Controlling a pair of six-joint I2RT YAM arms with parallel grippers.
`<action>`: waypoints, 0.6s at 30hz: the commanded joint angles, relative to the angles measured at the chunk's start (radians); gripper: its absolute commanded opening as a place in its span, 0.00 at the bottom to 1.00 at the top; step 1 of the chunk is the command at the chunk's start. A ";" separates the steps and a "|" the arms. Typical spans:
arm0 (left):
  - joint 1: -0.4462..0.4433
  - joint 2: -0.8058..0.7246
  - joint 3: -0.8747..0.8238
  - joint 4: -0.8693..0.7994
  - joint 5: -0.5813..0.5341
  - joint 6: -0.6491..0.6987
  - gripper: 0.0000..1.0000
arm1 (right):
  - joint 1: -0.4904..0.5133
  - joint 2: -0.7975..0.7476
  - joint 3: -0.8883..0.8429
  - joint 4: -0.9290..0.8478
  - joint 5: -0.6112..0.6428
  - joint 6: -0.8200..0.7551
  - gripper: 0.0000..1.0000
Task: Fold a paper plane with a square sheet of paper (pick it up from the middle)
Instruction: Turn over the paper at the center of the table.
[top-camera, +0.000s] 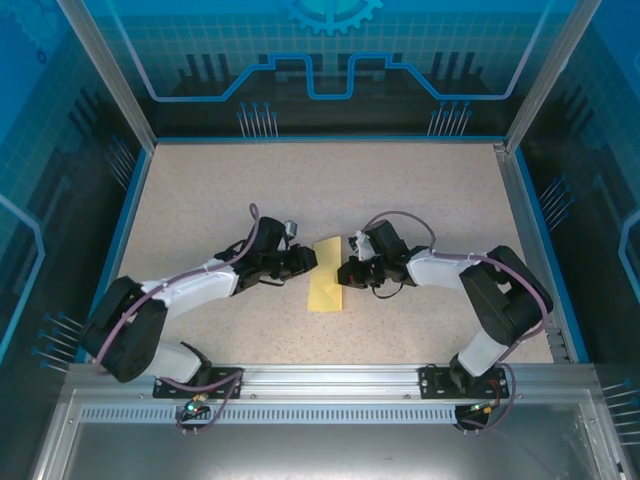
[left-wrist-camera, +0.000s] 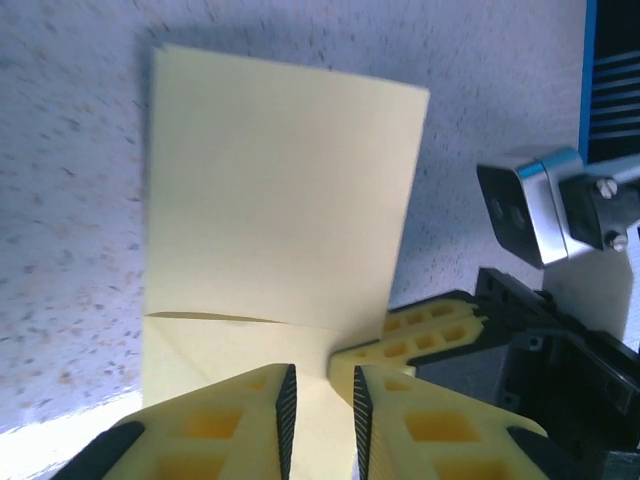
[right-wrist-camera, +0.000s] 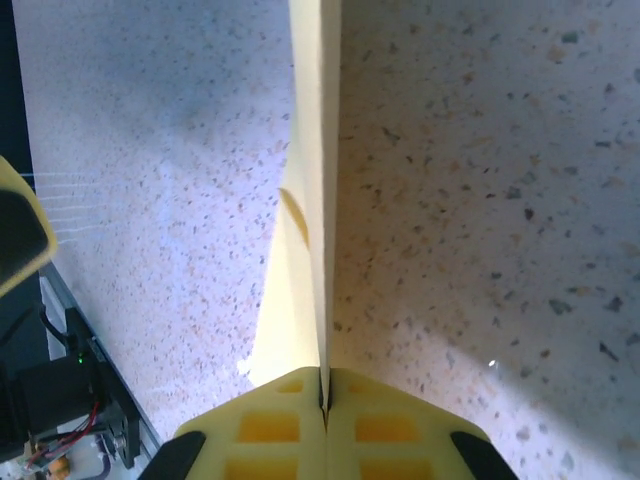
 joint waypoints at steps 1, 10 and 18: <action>0.000 -0.095 -0.036 -0.105 -0.141 -0.002 0.28 | -0.014 -0.068 0.060 -0.178 0.062 -0.078 0.00; 0.020 -0.305 -0.107 -0.228 -0.376 -0.041 0.43 | 0.044 -0.232 0.366 -0.879 0.641 -0.198 0.00; 0.045 -0.427 -0.124 -0.377 -0.524 -0.079 0.48 | 0.214 -0.010 0.660 -1.311 1.005 -0.034 0.02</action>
